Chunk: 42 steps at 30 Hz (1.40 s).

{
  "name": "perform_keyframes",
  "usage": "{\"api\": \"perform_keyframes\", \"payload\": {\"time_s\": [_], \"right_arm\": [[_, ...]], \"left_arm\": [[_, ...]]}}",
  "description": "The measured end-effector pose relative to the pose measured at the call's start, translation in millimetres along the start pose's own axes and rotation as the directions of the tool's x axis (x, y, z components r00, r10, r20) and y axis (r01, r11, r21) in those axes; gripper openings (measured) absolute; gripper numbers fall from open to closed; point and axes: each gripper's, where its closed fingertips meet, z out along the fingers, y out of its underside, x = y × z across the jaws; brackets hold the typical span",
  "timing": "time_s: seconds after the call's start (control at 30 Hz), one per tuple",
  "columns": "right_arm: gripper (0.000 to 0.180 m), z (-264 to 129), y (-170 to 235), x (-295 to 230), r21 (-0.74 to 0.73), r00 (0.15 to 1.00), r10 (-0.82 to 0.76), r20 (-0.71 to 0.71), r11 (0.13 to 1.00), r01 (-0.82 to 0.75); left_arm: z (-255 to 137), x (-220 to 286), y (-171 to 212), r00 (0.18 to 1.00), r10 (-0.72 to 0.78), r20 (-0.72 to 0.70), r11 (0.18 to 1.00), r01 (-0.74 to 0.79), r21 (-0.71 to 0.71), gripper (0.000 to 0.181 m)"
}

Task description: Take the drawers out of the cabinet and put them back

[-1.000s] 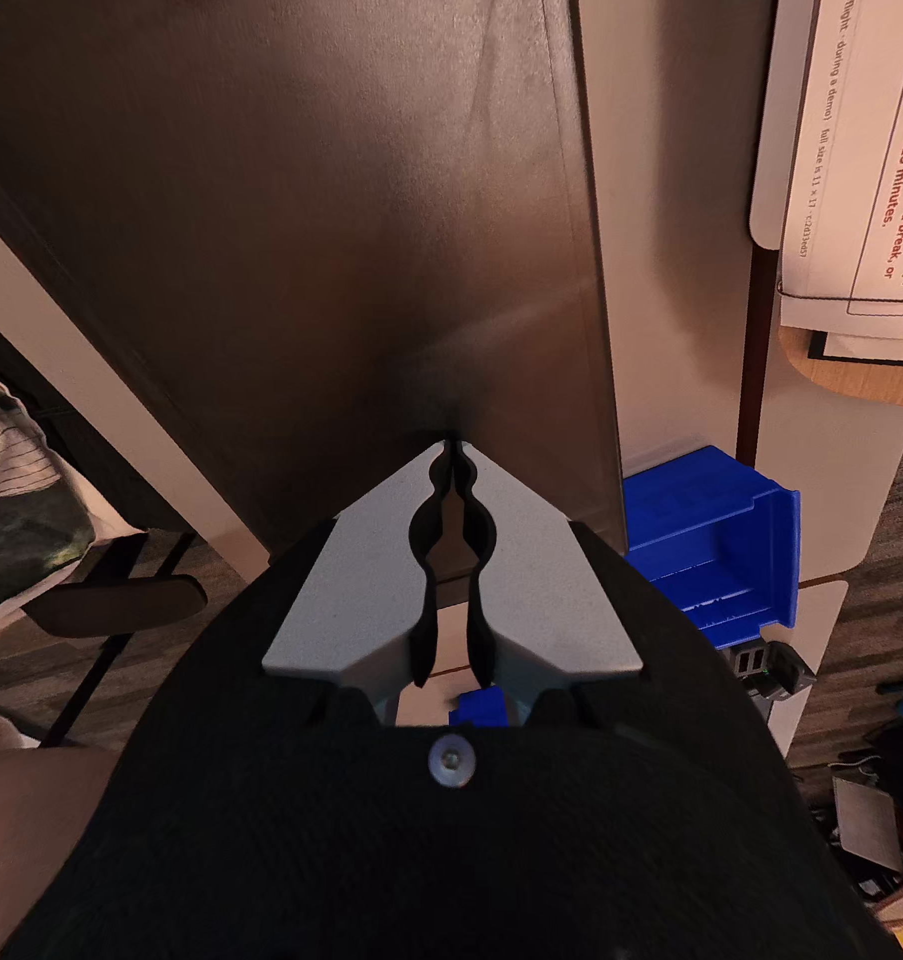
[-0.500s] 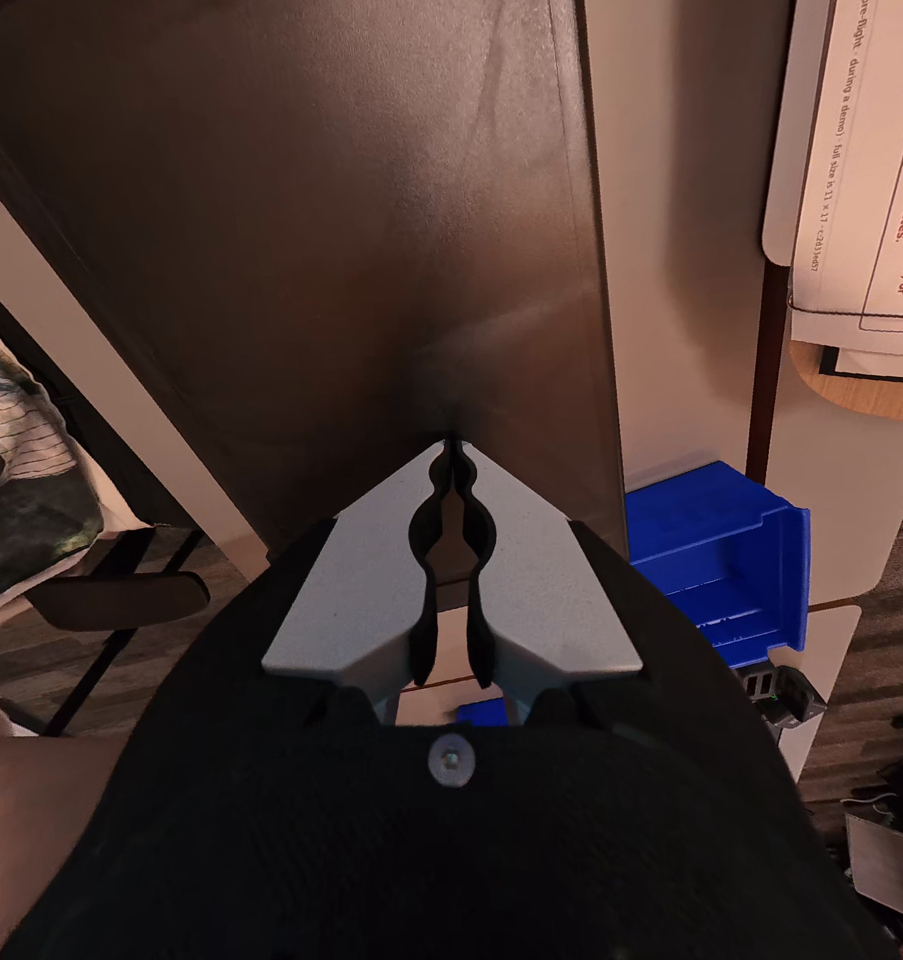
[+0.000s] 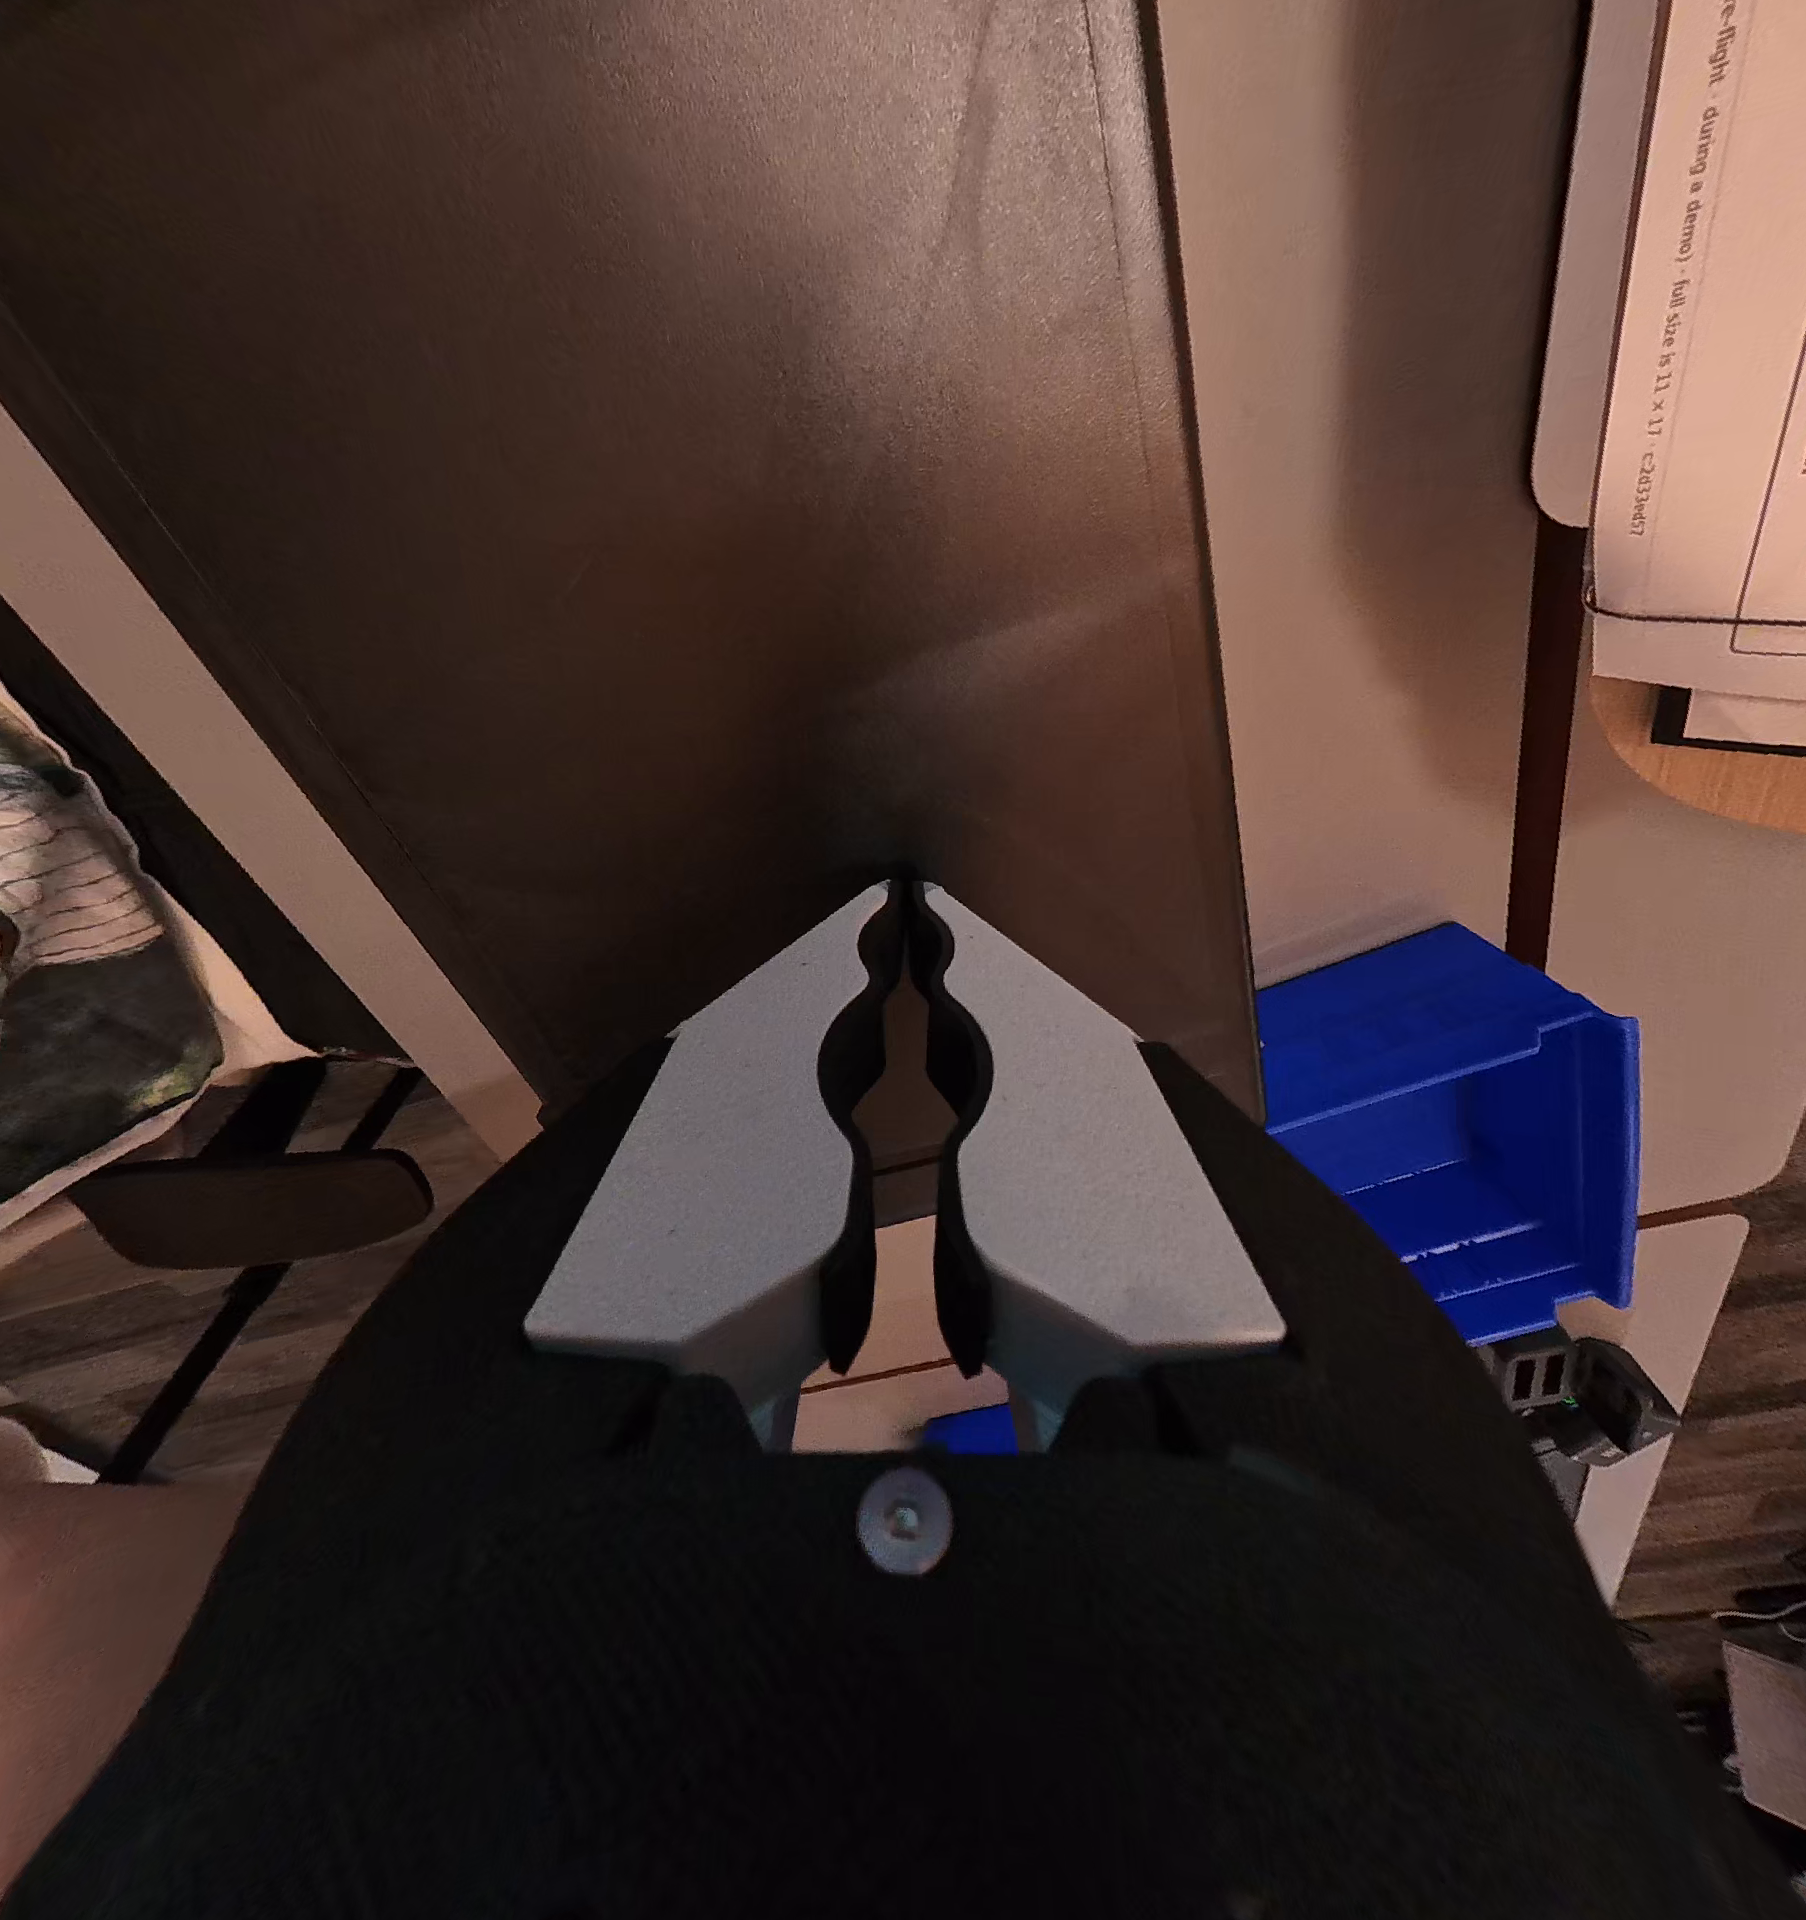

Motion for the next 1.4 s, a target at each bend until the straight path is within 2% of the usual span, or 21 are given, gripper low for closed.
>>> {"api": "perform_keyframes", "payload": {"time_s": [0.17,0.3,0.47,0.6,0.7,0.8,0.87,0.97,1.1,1.4], "right_arm": [[0.000,0.0,-0.1,0.2,0.008,1.000,0.012,0.010,1.000,-0.013],[0.000,0.0,0.0,0.2,0.003,1.000,0.015,0.006,1.000,-0.015],[0.000,0.1,-0.1,0.2,0.010,1.000,0.027,-0.001,1.000,-0.027],[0.000,0.0,-0.1,0.2,0.027,0.999,0.035,-0.005,0.999,-0.035],[0.000,0.0,-0.1,0.3,0.041,0.999,0.038,-0.006,0.998,-0.038],[0.000,-0.1,-0.1,0.3,0.047,0.999,0.042,-0.011,0.998,-0.042],[0.000,-0.1,0.0,0.2,0.037,0.999,0.044,-0.018,0.998,-0.043],[0.000,0.1,0.2,0.2,0.000,0.999,0.030,-0.032,1.000,-0.030],[0.000,0.1,0.5,0.4,-0.055,0.999,0.007,-0.049,0.998,-0.010],[0.000,0.0,0.0,0.2,0.008,1.000,0.003,0.028,1.000,-0.003]], "left_arm": [[-71.6,27.4,31.8,0.975,0.159,-0.152,0.987,-0.151,0.063,0.013],[-146.4,72.7,72.5,0.903,0.338,-0.267,0.939,-0.306,0.156,0.012],[-231.4,146.2,150.5,0.739,0.638,-0.217,0.770,-0.609,0.190,0.012],[-264.2,207.6,217.1,0.567,0.801,-0.191,0.595,-0.789,0.150,0.012],[-263.2,258.4,265.6,0.412,0.864,-0.288,0.465,-0.873,0.147,0.012],[-245.3,301.7,305.1,0.270,0.870,-0.412,0.353,-0.926,0.137,0.012],[-230.9,326.3,323.3,0.189,0.856,-0.481,0.281,-0.951,0.128,0.011],[-208.6,358.7,330.9,0.094,0.846,-0.525,0.181,-0.976,0.117,0.011],[-183.3,390.2,315.1,0.047,0.826,-0.562,0.114,-0.990,0.084,0.011],[-151.0,416.6,264.5,0.108,0.830,-0.547,0.113,-0.993,-0.025,0.011]]}}
